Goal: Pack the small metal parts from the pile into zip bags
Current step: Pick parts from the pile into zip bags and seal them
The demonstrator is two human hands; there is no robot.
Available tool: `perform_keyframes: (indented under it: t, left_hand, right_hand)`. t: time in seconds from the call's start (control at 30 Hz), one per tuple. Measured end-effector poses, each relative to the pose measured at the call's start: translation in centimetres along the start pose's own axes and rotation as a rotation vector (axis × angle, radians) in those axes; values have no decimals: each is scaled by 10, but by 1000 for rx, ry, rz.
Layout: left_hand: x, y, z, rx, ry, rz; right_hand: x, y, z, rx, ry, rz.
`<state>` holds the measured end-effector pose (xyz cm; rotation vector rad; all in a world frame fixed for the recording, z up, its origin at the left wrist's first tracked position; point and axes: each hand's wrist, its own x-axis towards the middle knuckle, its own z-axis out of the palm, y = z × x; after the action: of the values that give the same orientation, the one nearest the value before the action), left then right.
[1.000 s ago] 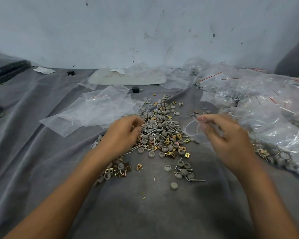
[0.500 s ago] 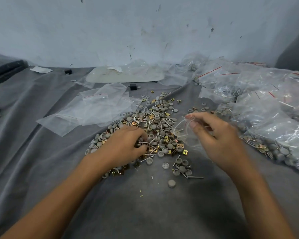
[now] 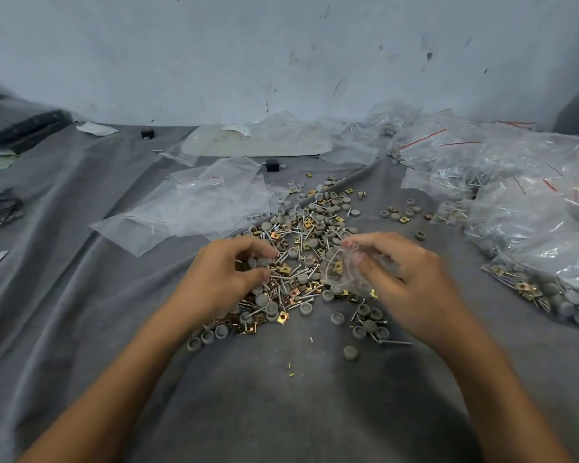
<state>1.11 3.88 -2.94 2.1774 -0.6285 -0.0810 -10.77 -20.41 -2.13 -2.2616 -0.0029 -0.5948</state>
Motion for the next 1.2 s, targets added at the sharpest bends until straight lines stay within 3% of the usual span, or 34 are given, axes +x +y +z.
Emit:
perform_keyframes:
  t: [0.37, 0.47, 0.6, 0.83, 1.07, 1.2]
  left_hand:
    - [0, 13, -9, -246, 112, -33]
    - [-5, 32, -2, -306, 35, 7]
    - [-13, 55, 18, -292, -105, 110]
    - [-14, 61, 24, -177, -51, 88]
    - [-15, 65, 13, -562, -106, 32]
    - [-7, 48, -25, -276, 37, 62]
  right_hand:
    - [-5, -9, 5, 91, 15, -7]
    - [-6, -10, 7, 91, 24, -41]
    - [-6, -11, 6, 90, 28, -82]
    - [-7, -8, 6, 105, 16, -63]
    - [-7, -6, 2, 150, 22, -35]
    - [-6, -2, -1, 161, 56, -10]
